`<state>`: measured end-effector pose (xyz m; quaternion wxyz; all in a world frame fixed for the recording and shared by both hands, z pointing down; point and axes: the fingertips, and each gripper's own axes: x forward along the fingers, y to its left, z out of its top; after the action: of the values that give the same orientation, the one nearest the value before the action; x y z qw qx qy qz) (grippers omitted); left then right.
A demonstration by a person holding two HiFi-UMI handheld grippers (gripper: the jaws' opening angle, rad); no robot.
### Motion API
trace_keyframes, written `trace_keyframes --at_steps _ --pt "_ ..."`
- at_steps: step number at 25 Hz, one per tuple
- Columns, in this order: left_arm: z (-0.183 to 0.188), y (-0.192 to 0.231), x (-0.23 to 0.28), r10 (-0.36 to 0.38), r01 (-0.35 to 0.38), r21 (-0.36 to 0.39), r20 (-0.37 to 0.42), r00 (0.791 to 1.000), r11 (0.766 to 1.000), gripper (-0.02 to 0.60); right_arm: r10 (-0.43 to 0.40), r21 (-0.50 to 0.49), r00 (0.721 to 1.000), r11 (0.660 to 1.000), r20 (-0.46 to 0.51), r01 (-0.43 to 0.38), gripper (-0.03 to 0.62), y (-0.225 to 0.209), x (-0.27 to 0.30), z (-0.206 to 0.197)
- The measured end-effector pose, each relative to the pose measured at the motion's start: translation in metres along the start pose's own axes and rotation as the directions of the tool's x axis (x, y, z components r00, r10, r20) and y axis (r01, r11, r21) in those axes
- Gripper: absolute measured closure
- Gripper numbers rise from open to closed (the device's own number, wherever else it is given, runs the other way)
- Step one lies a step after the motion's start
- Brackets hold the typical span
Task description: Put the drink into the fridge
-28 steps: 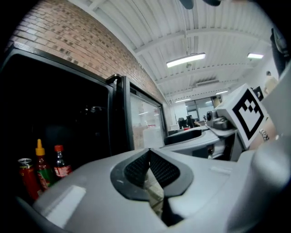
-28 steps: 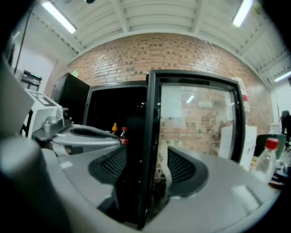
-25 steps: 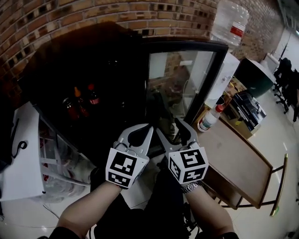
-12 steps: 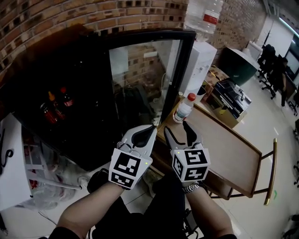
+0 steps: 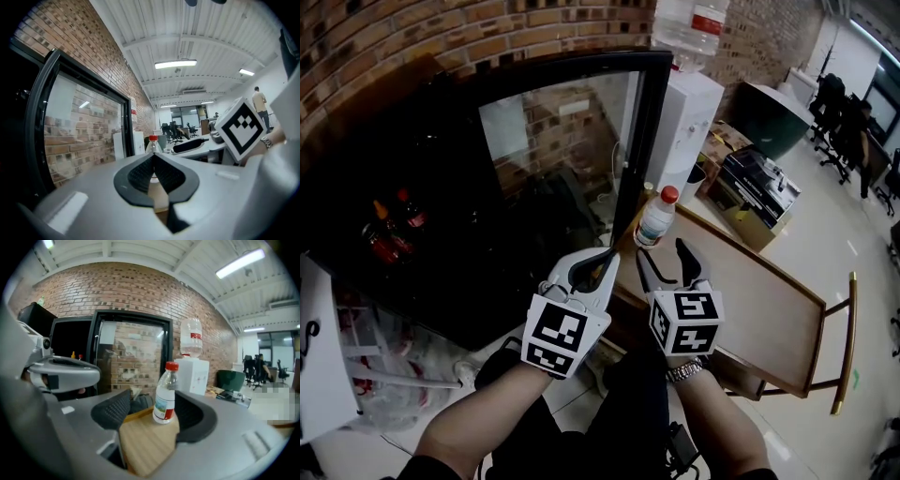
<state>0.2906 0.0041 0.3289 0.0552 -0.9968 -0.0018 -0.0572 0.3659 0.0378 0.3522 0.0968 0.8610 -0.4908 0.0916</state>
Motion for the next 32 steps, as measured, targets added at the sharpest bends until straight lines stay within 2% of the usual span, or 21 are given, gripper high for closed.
trace_keyframes --at_steps 15,32 --pt "-0.008 0.022 0.034 -0.028 0.028 0.000 -0.017 0.999 1.000 0.577 -0.046 0.038 0.995 0.998 -0.085 0.049 0.267 -0.036 0.065 -0.017" --pt "-0.021 0.045 0.050 -0.014 0.014 -0.017 -0.033 0.999 1.000 0.577 -0.022 0.062 0.993 0.998 -0.117 0.029 0.283 -0.042 0.101 -0.025"
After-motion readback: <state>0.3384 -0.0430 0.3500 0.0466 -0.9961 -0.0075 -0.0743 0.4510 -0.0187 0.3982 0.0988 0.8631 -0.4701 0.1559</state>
